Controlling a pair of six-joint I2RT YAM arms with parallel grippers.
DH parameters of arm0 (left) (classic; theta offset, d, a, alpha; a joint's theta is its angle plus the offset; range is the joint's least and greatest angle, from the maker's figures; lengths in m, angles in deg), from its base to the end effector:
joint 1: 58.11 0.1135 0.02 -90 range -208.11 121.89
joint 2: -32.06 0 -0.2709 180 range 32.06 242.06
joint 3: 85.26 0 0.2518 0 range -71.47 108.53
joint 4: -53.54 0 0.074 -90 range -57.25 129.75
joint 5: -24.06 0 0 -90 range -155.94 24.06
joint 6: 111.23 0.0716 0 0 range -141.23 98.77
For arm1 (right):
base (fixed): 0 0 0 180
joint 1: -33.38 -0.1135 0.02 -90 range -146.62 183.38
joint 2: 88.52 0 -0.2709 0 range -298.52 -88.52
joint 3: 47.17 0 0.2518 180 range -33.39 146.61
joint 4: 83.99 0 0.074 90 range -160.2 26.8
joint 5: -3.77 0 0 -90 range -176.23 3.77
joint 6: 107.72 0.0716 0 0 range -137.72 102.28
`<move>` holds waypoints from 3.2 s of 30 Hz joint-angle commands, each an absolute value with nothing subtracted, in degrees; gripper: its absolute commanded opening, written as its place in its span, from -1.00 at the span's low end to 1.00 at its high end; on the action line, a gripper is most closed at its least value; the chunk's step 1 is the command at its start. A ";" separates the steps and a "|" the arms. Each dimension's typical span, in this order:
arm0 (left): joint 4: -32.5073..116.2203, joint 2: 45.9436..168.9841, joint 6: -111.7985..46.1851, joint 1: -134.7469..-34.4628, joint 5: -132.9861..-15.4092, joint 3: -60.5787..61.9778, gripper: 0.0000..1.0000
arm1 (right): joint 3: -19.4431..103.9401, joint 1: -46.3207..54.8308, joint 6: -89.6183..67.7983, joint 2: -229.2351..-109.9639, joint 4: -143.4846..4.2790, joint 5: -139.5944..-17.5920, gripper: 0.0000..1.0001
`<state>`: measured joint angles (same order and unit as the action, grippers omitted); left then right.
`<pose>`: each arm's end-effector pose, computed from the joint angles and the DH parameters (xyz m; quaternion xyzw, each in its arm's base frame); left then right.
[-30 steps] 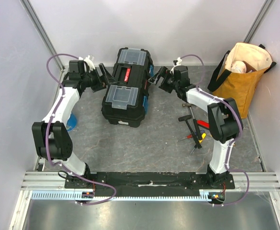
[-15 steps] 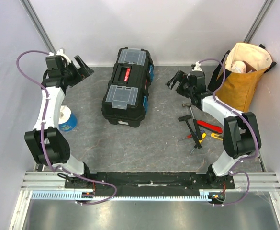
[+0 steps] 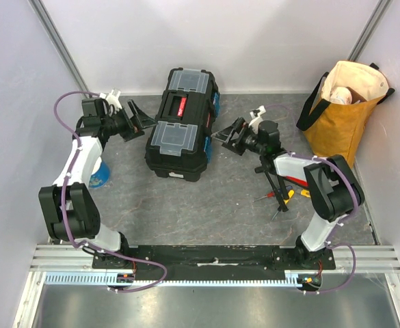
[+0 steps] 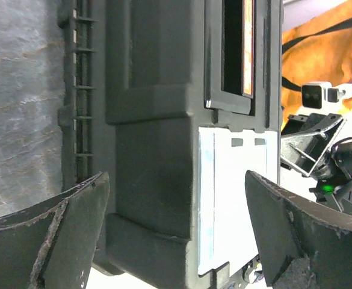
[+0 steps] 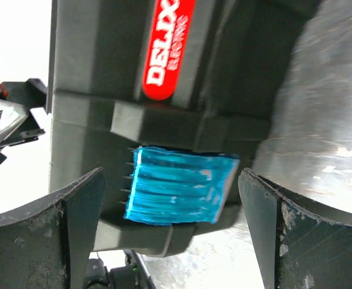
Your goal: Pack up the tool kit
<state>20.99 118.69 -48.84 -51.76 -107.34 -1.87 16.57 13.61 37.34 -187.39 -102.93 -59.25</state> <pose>0.3621 -0.0073 0.2950 -0.0892 0.8434 -0.3879 0.3609 0.3655 0.1659 0.1978 0.1022 0.7834 0.5029 0.3504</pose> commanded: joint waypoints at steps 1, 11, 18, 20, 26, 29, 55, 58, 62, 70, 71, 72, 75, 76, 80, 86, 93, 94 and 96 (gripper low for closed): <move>20.88 116.61 -47.87 -53.79 -107.88 -1.43 0.96 | 18.73 10.36 44.14 -191.34 -113.09 -56.08 0.96; 14.36 120.64 -44.52 -56.17 -105.49 -0.19 0.95 | 17.07 7.46 44.41 -195.48 -117.03 -58.02 0.96; 11.63 125.30 -44.08 -60.21 -106.98 -0.37 0.90 | 12.94 7.37 45.12 -199.43 -124.77 -55.30 0.96; 11.01 125.92 -44.08 -60.83 -106.72 -0.45 0.89 | 11.88 7.37 45.64 -200.49 -127.66 -54.68 0.96; 10.57 126.72 -43.99 -61.45 -108.38 -0.54 0.89 | 12.75 7.37 58.97 -208.38 -150.40 -49.07 0.96; 10.05 127.33 -44.17 -61.62 -108.91 -0.19 0.88 | 13.81 7.37 67.42 -213.31 -165.44 -47.30 0.96; 6.36 131.29 -42.23 -64.61 -103.75 1.22 0.85 | 16.01 6.22 65.25 -213.15 -167.41 -46.67 -0.07; 4.08 131.37 -41.27 -65.84 -97.25 1.92 0.84 | 14.61 6.22 61.48 -210.96 -161.89 -48.78 -0.23; 2.40 131.55 -40.65 -66.81 -90.47 1.83 0.81 | 13.72 6.22 56.46 -207.35 -154.32 -51.42 -0.48; 1.17 132.60 -40.47 -67.77 -84.40 1.22 0.79 | 13.81 6.22 52.59 -203.22 -144.39 -54.33 -1.00; 0.91 132.78 -40.48 -68.03 -83.70 1.30 0.79 | 13.64 6.31 52.33 -202.96 -143.59 -54.68 -1.00; 0.82 132.95 -40.48 -68.30 -82.82 1.30 0.79 | 13.72 6.22 52.24 -202.78 -142.98 -54.77 -1.00; -0.06 133.66 -40.56 -68.91 -80.01 1.57 0.78 | 13.64 6.22 52.32 -202.34 -141.22 -55.47 -1.00; -0.32 133.66 -40.65 -69.09 -79.04 1.65 0.78 | 13.55 6.22 52.32 -202.08 -140.34 -55.73 -1.00; -1.38 134.27 -40.83 -69.62 -75.35 1.83 0.77 | 13.64 6.22 51.19 -200.32 -135.07 -56.88 -1.00; -2.87 135.50 -40.65 -70.93 -71.22 2.01 0.76 | 14.16 6.22 49.43 -198.21 -127.87 -59.07 -1.00; -4.81 136.56 -41.09 -71.90 -67.43 3.23 0.75 | 14.95 6.31 47.41 -196.72 -121.09 -60.57 -1.00; -5.07 136.39 -41.18 -71.90 -67.08 3.85 0.75 | 14.95 6.31 46.71 -196.28 -119.69 -60.57 -0.99; -5.68 135.77 -41.09 -71.90 -67.08 4.99 0.76 | 14.34 6.58 46.09 -194.79 -119.07 -60.75 -0.88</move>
<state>12.25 126.93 -45.70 -69.74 -77.88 9.76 12.94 8.00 54.00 -198.08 -123.93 -59.01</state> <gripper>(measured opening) 0.882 0.833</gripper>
